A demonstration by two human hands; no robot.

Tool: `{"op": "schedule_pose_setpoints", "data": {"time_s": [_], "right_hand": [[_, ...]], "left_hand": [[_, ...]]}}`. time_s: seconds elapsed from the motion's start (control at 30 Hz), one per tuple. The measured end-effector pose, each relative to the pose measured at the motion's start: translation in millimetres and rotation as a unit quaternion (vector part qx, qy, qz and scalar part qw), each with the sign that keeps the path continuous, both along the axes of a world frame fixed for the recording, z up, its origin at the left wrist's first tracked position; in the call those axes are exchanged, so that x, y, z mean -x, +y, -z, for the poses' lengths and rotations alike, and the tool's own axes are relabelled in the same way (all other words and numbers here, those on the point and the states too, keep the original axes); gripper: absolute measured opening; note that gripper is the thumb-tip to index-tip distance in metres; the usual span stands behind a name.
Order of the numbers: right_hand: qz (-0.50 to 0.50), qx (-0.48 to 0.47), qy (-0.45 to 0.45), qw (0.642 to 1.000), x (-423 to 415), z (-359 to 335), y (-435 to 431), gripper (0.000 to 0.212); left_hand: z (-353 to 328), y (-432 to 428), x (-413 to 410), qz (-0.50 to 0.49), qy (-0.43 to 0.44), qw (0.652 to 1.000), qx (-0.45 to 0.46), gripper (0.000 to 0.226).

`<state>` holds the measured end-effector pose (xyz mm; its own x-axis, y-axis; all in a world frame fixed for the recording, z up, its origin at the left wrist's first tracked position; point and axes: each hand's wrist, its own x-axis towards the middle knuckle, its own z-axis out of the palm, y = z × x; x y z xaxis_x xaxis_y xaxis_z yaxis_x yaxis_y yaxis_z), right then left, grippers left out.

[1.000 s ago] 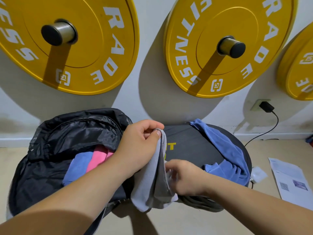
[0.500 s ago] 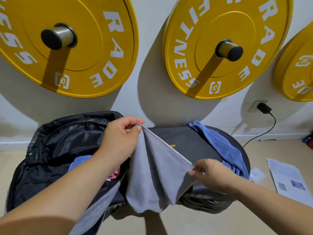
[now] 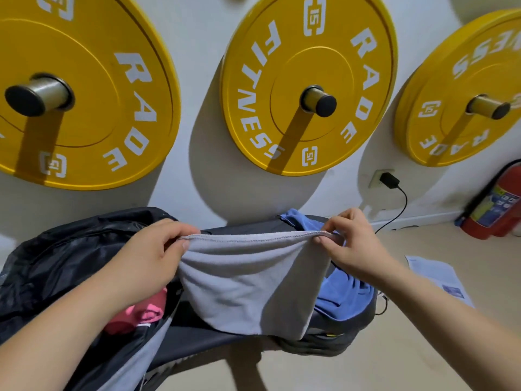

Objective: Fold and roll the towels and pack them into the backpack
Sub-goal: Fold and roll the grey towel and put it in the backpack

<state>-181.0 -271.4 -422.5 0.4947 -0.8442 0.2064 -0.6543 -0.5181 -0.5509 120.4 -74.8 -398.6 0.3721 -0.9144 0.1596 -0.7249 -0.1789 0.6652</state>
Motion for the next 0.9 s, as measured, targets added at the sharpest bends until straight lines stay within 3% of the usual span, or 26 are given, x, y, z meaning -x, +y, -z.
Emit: {"op": "schedule_pose_setpoints", "data": {"time_s": [0.07,0.17,0.23,0.3,0.4,0.5,0.6,0.8,0.9], "right_hand": [[-0.026,-0.121,-0.107,0.987,8.6,-8.7,4.1,0.013],[-0.049,-0.307,-0.291,0.905,19.9,-17.5,13.4,0.020],[-0.045,-0.359,-0.343,0.867,22.4,-20.9,17.4,0.013],[-0.035,-0.378,-0.368,0.849,21.9,-20.7,15.8,0.020],[0.008,-0.345,-0.382,0.857,12.7,-19.2,11.6,0.032],[0.067,-0.228,-0.352,0.905,-5.9,-15.7,2.8,0.013],[0.094,-0.145,-0.323,0.931,-28.3,-12.1,-11.4,0.013],[0.065,-0.077,-0.416,0.904,-52.4,-19.9,-21.5,0.015],[0.041,-0.038,-0.392,0.918,-43.9,-18.0,-20.7,0.011]], "left_hand": [[-0.5,2.1,-2.6,-0.013,0.012,1.000,-0.015,0.023],[-0.9,4.6,-10.1,-0.035,0.056,0.998,-0.011,0.016],[-1.7,4.6,-11.9,-0.039,0.085,0.996,0.001,0.013],[-3.6,2.0,-12.0,-0.062,0.111,0.991,0.028,0.014],[-5.2,-7.3,-10.0,-0.113,0.123,0.984,0.065,0.014],[-1.7,-23.4,-7.6,-0.158,0.130,0.974,0.092,0.015],[2.6,-42.4,-11.0,-0.184,0.167,0.960,0.128,0.017],[-6.9,-56.7,-13.8,-0.211,0.149,0.939,0.227,0.016],[-3.4,-56.8,-18.1,-0.198,0.143,0.942,0.228,0.016]]}}
